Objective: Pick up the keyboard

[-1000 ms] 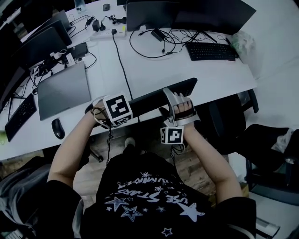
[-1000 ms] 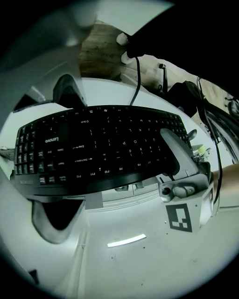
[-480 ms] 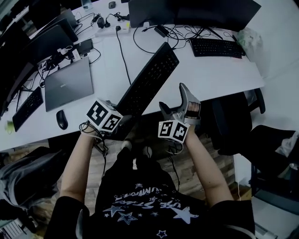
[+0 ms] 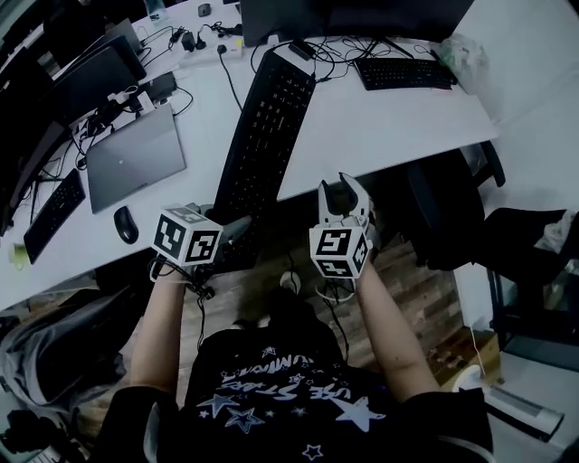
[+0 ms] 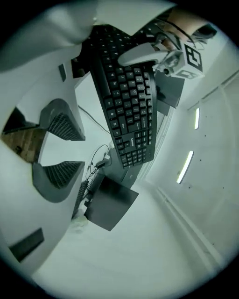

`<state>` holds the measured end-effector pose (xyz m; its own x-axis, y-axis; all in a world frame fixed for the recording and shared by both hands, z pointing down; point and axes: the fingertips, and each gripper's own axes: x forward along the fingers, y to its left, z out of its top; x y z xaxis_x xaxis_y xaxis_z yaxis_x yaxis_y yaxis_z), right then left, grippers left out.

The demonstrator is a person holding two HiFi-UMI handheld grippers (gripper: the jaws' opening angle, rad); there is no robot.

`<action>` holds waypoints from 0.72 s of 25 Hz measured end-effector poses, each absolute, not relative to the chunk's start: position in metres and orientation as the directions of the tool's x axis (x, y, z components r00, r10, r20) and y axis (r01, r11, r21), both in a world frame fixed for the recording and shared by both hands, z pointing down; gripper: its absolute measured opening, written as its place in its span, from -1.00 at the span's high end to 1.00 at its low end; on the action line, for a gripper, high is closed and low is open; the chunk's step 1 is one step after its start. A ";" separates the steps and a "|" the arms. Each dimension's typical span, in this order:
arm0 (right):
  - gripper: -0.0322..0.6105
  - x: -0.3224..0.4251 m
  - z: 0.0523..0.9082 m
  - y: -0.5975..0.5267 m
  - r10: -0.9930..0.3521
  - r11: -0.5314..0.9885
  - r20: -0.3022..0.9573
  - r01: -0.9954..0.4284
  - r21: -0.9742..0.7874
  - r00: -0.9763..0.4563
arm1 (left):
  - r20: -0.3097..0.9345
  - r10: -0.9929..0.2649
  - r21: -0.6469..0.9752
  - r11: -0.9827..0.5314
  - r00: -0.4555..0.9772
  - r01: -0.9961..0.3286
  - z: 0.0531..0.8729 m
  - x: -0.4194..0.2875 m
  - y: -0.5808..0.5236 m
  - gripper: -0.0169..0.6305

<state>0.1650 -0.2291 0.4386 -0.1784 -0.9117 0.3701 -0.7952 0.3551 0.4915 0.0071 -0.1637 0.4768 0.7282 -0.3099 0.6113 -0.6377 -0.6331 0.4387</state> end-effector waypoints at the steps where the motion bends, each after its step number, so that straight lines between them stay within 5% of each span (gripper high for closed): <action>1: 0.49 0.162 0.437 -0.219 -0.914 0.340 0.369 -0.815 0.470 -0.168 | 0.605 -0.302 0.450 -0.634 0.737 -0.629 0.476 0.003 -0.154 0.67; 4: 0.87 0.150 0.435 -0.189 -0.925 0.287 0.360 -0.847 0.447 -0.124 | 0.606 -0.289 0.450 -0.643 0.741 -0.619 0.478 -0.013 -0.124 0.66; 18: 0.88 0.120 0.428 -0.050 -0.934 0.116 0.357 -0.941 0.319 0.006 | 0.557 -0.273 0.418 -0.724 0.785 -0.549 0.476 -0.058 -0.004 0.66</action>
<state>0.1198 -0.0501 0.4276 0.0055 -0.9341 0.3569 -0.9407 0.1162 0.3187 -0.0577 -0.0043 0.4762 0.7846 -0.2728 0.5567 -0.5485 -0.7240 0.4183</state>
